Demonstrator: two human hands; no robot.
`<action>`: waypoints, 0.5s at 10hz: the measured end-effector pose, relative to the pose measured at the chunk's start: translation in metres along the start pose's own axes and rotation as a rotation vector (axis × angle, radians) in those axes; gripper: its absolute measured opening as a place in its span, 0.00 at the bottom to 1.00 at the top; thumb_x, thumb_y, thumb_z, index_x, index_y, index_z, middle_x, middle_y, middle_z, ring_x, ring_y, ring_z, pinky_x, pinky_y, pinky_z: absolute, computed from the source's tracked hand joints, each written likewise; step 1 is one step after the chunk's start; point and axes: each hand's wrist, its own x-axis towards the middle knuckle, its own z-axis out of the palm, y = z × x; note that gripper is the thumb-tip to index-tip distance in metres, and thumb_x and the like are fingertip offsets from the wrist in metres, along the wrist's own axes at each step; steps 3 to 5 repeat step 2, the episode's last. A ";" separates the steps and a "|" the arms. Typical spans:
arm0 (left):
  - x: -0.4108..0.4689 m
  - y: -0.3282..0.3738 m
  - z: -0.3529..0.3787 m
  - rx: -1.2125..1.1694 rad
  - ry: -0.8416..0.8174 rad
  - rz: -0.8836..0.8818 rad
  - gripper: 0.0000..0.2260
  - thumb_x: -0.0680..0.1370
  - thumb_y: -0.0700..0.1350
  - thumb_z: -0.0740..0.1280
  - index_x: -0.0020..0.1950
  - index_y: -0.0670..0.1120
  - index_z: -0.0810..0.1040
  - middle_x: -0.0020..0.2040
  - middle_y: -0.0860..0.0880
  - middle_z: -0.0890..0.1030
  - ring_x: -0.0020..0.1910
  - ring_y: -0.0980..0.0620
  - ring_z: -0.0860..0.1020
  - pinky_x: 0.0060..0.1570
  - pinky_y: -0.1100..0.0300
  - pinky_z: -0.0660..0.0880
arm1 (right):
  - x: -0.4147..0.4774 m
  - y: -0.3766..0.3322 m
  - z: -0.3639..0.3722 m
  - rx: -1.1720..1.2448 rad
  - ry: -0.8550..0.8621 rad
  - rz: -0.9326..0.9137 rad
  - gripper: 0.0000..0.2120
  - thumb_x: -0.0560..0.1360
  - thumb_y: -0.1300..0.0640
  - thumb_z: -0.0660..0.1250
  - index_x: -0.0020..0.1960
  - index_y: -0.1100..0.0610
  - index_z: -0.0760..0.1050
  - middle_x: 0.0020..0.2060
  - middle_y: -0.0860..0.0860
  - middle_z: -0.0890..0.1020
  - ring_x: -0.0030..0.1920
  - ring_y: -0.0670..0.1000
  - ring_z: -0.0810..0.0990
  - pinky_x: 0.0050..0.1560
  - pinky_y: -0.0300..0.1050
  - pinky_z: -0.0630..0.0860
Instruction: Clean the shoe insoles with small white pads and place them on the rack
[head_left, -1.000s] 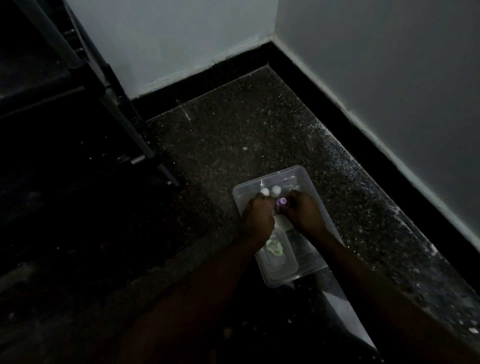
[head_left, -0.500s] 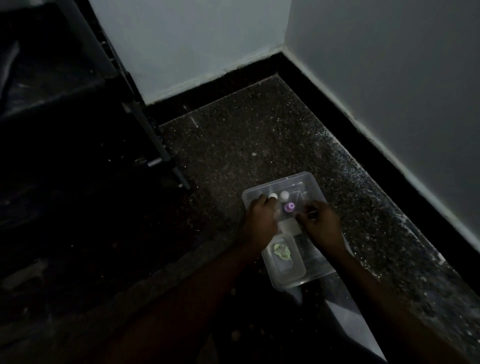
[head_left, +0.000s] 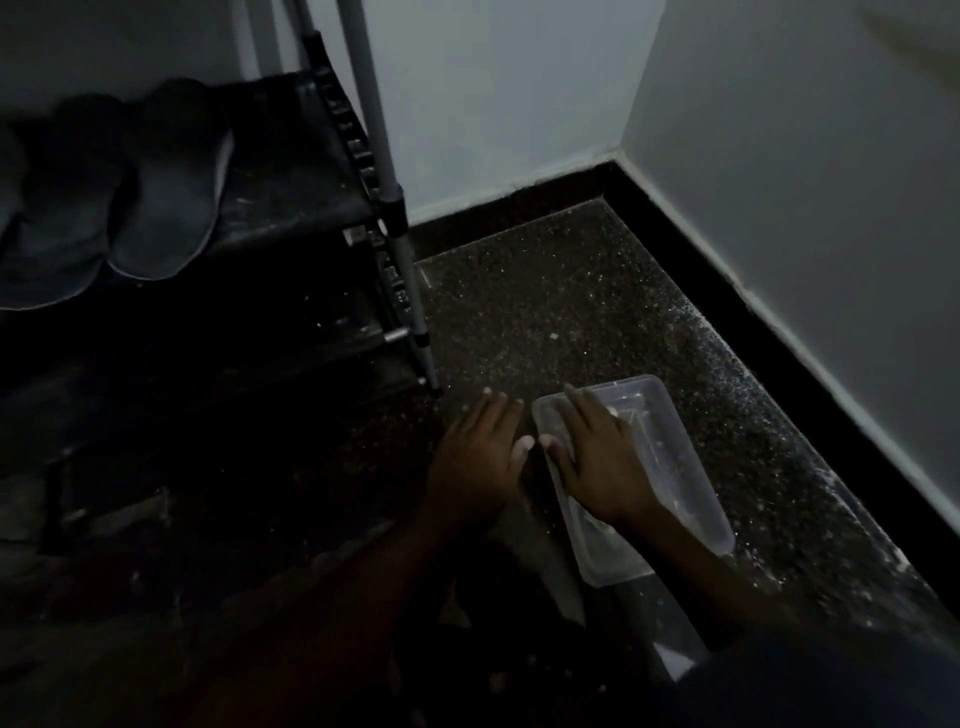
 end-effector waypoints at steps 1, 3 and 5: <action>-0.011 -0.019 -0.017 0.103 -0.033 -0.026 0.27 0.84 0.59 0.52 0.79 0.47 0.65 0.79 0.46 0.67 0.80 0.46 0.60 0.77 0.44 0.60 | 0.010 -0.024 -0.002 -0.040 -0.011 -0.071 0.30 0.85 0.39 0.53 0.81 0.53 0.60 0.82 0.52 0.57 0.83 0.52 0.51 0.76 0.56 0.58; -0.016 -0.029 -0.038 0.135 -0.061 -0.057 0.29 0.83 0.60 0.51 0.81 0.47 0.61 0.81 0.46 0.62 0.81 0.46 0.56 0.78 0.43 0.57 | 0.018 -0.041 -0.004 -0.059 -0.056 -0.087 0.33 0.84 0.37 0.49 0.82 0.55 0.56 0.83 0.53 0.54 0.83 0.53 0.48 0.77 0.56 0.57; -0.016 -0.029 -0.038 0.135 -0.061 -0.057 0.29 0.83 0.60 0.51 0.81 0.47 0.61 0.81 0.46 0.62 0.81 0.46 0.56 0.78 0.43 0.57 | 0.018 -0.041 -0.004 -0.059 -0.056 -0.087 0.33 0.84 0.37 0.49 0.82 0.55 0.56 0.83 0.53 0.54 0.83 0.53 0.48 0.77 0.56 0.57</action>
